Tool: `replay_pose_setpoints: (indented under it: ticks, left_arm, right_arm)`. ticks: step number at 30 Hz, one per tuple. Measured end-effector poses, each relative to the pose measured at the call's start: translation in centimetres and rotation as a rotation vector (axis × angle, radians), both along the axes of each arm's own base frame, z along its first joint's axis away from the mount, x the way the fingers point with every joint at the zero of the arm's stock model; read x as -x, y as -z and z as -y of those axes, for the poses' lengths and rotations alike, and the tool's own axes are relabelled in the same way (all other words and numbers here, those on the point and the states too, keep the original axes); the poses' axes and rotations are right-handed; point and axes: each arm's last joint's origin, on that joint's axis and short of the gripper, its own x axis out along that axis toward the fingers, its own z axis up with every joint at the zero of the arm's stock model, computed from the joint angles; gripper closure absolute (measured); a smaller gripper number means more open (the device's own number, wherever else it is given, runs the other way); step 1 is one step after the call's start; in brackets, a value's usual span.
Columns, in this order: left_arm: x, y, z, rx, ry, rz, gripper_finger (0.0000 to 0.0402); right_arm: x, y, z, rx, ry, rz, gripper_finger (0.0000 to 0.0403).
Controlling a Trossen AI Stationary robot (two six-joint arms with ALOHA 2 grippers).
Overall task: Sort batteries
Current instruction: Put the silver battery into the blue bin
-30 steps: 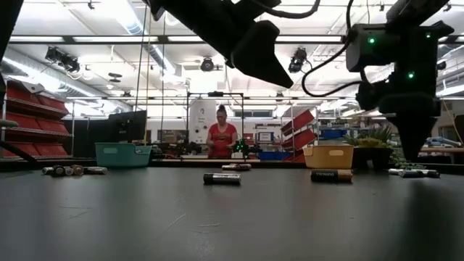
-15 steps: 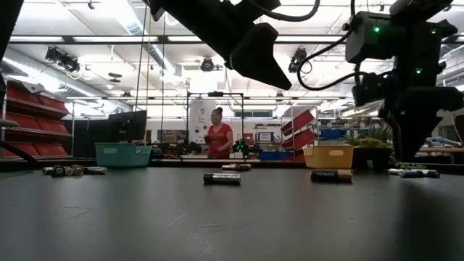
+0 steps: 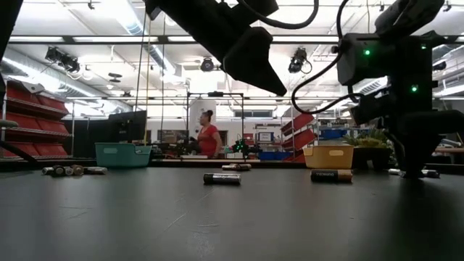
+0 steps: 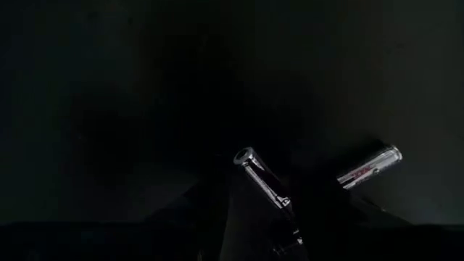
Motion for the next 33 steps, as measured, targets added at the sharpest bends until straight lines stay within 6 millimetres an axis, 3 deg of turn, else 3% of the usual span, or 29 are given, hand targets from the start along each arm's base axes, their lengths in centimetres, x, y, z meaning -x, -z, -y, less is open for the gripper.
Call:
replay_pose_setpoints:
  ticks: [4,10,23,33]
  left_arm:
    - [0.0,0.0,0.1,0.000,0.002,-0.001,0.0200]
    - [0.0,0.0,0.1,0.000,0.002,-0.001,0.0200]
    - [0.0,0.0,0.1,0.007,0.006,-0.003,0.0200]
    - [0.3,1.1,0.4,0.105,0.121,-0.001,0.0200]
  right_arm:
    - [0.0,-0.1,0.0,-0.045,0.023,0.026,0.0279]
    - [0.0,-0.4,0.1,-0.083,0.033,0.059,0.0381]
    - [-0.3,-0.7,0.1,-0.080,0.027,0.108,0.0379]
    - [-1.9,-4.2,0.1,-0.057,-0.013,0.337,0.0380]
